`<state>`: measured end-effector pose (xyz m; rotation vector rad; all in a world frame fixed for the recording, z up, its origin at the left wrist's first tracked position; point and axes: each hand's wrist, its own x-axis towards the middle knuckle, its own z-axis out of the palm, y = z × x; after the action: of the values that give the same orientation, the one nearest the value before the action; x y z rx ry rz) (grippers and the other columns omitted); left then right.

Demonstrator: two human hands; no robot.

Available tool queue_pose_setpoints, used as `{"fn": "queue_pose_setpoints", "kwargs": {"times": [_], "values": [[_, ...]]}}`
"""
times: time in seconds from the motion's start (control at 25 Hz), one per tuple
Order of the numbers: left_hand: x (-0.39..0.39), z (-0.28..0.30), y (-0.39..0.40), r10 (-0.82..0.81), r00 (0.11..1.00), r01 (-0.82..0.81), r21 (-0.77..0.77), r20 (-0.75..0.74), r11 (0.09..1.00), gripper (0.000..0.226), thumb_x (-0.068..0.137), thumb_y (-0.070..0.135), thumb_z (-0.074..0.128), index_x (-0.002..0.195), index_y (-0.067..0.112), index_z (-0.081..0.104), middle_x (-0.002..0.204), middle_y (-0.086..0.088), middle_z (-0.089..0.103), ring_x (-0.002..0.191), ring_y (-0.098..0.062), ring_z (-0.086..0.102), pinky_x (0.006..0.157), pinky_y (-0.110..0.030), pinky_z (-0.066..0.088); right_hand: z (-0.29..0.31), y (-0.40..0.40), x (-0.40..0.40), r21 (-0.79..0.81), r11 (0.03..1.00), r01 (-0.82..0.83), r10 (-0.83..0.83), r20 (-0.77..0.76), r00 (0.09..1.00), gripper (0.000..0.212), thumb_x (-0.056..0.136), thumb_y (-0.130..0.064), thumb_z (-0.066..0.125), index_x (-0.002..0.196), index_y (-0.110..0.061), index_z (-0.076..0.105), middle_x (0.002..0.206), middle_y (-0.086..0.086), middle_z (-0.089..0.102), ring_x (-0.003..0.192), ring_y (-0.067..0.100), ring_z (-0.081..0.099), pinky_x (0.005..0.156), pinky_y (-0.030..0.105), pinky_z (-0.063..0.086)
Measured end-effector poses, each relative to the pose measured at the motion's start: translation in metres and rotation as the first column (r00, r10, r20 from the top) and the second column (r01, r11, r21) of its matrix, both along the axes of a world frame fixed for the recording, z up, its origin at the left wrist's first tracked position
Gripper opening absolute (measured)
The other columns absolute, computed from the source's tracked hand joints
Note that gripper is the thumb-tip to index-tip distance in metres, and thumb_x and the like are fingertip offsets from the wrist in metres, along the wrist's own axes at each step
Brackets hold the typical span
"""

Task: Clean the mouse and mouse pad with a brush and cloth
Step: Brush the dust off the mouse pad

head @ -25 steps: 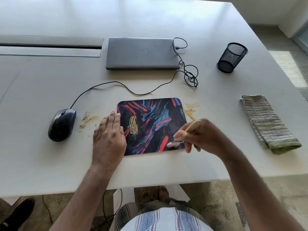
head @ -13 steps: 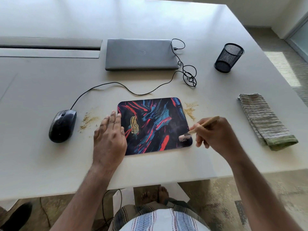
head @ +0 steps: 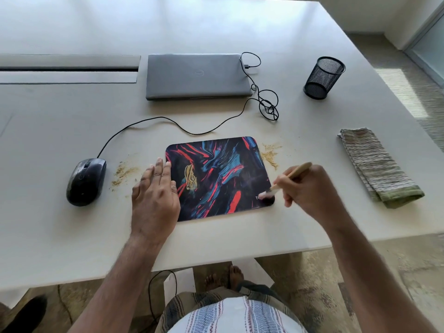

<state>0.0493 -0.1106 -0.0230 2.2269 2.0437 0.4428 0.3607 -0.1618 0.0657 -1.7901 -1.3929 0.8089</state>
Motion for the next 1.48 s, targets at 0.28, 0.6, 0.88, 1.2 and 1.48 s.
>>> {"fn": "queue_pose_setpoints", "kwargs": {"times": [0.28,0.6,0.88,1.2,1.48], "values": [[0.001,-0.001,0.0,0.004,1.0,-0.004,0.013,0.002,1.0,0.057,0.103,0.032,0.031,0.156,0.014,0.041,0.162,-0.007,0.04,0.15,-0.026,0.035,0.118,-0.045,0.028,-0.002,0.013,-0.012,0.011,0.998,-0.056,0.055,0.024,0.998,0.025,0.092,-0.008,0.069,0.068,-0.009,0.074,0.052,0.007,0.068,0.045,0.023,0.066,0.051,0.027,0.048],[0.001,-0.001,0.0,0.005,1.0,-0.005,0.011,-0.003,1.0,0.057,0.103,0.033,0.03,0.156,0.014,0.041,0.163,-0.006,0.04,0.15,-0.026,0.035,0.118,-0.045,0.027,-0.01,0.02,-0.018,0.064,0.99,-0.129,0.13,-0.015,0.991,0.02,0.096,-0.008,0.069,0.076,-0.008,0.075,0.053,0.006,0.068,0.042,0.012,0.062,0.047,0.023,0.045],[0.0,-0.002,0.0,0.002,1.0,-0.002,0.015,-0.01,1.0,0.057,0.104,0.032,0.031,0.156,0.013,0.041,0.162,-0.007,0.04,0.149,-0.027,0.035,0.119,-0.044,0.026,-0.02,0.028,-0.011,0.082,0.991,-0.111,0.116,-0.066,0.991,0.021,0.1,-0.005,0.064,0.081,-0.001,0.07,0.056,0.009,0.067,0.043,0.014,0.06,0.044,0.018,0.042],[0.0,-0.001,0.0,-0.001,1.0,0.001,0.005,0.005,1.0,0.057,0.104,0.033,0.029,0.157,0.014,0.039,0.164,-0.007,0.038,0.151,-0.026,0.033,0.121,-0.043,0.023,-0.021,0.034,-0.009,0.097,0.991,-0.095,0.103,-0.075,0.992,0.023,0.104,-0.008,0.061,0.084,0.001,0.069,0.06,0.011,0.069,0.043,0.008,0.058,0.045,0.012,0.04],[0.0,-0.002,0.001,0.003,1.0,-0.003,0.004,0.016,1.0,0.057,0.103,0.032,0.031,0.156,0.014,0.041,0.163,-0.006,0.039,0.15,-0.027,0.033,0.12,-0.046,0.026,-0.023,0.04,-0.008,0.101,0.99,-0.097,0.103,-0.056,0.993,0.024,0.104,-0.011,0.062,0.082,-0.003,0.068,0.058,0.008,0.068,0.046,0.016,0.062,0.047,0.02,0.043]]}}
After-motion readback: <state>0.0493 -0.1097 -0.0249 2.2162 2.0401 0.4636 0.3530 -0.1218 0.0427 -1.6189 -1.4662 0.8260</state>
